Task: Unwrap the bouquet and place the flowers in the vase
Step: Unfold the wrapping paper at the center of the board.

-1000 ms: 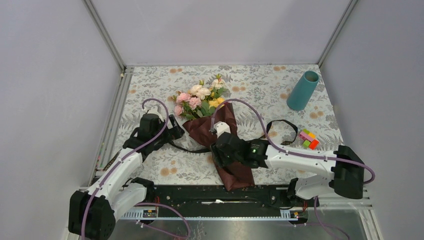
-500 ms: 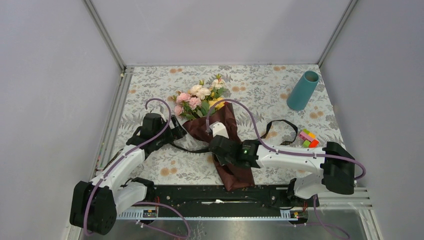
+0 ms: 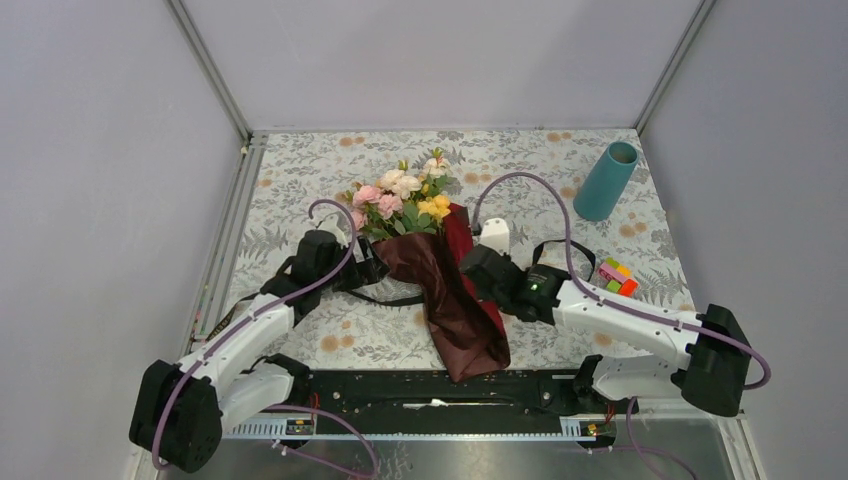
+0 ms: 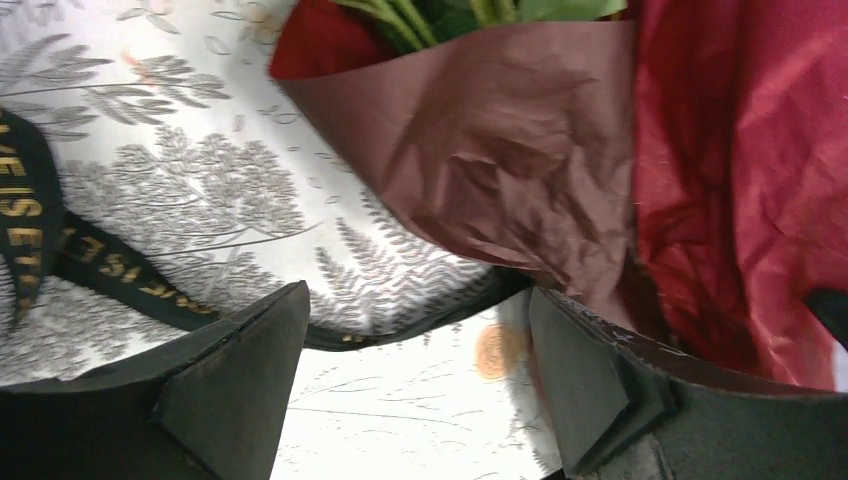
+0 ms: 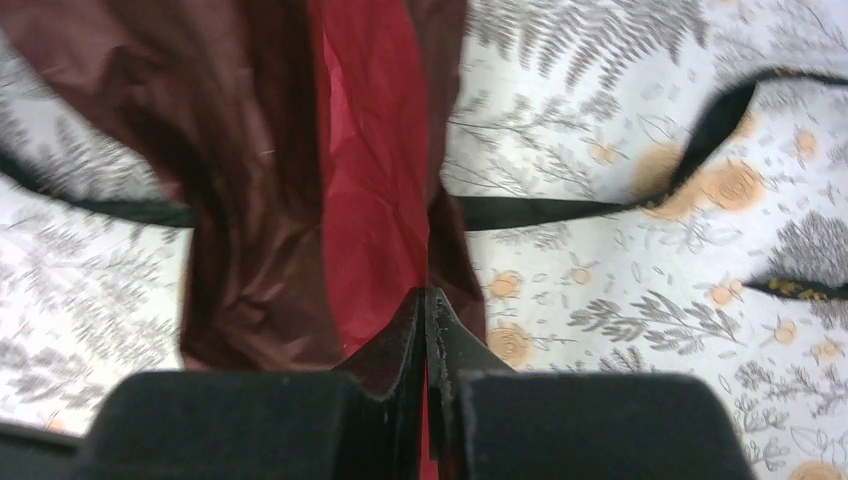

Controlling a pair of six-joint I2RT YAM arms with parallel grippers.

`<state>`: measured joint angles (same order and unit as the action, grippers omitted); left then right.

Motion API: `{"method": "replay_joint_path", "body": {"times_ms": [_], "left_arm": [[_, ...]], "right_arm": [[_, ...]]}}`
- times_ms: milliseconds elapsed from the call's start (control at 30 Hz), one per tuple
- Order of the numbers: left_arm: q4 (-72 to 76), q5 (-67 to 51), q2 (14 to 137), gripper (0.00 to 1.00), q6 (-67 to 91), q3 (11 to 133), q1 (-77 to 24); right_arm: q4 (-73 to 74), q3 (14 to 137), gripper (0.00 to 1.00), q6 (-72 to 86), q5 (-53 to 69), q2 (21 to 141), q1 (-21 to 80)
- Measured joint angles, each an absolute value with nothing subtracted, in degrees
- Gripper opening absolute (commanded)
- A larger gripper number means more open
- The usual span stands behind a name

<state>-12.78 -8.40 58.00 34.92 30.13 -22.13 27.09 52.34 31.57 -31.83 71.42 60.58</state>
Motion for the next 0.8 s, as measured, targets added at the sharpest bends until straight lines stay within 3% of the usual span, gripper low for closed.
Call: {"method": "replay_joint_path", "body": {"times_ms": [267,400,567,800], "left_arm": [[-0.95,-8.19,54.81,0.89,46.74,22.24,-30.35],[4.86,-7.29,57.91,0.79,51.77,20.91,-34.81],[11.31,-6.50,63.55,0.77,55.27,20.95,-38.20],[13.39,-3.44,70.11,0.61,57.52,22.17,-41.58]], "right_arm": [[26.22,42.35,0.00,38.87,-31.66,68.49,52.31],[26.11,37.71,0.00,43.77,-32.91,67.22,49.45],[26.22,36.12,0.00,47.13,-34.09,67.29,47.00],[26.98,35.59,0.00,52.51,-37.06,67.70,45.28]]}}
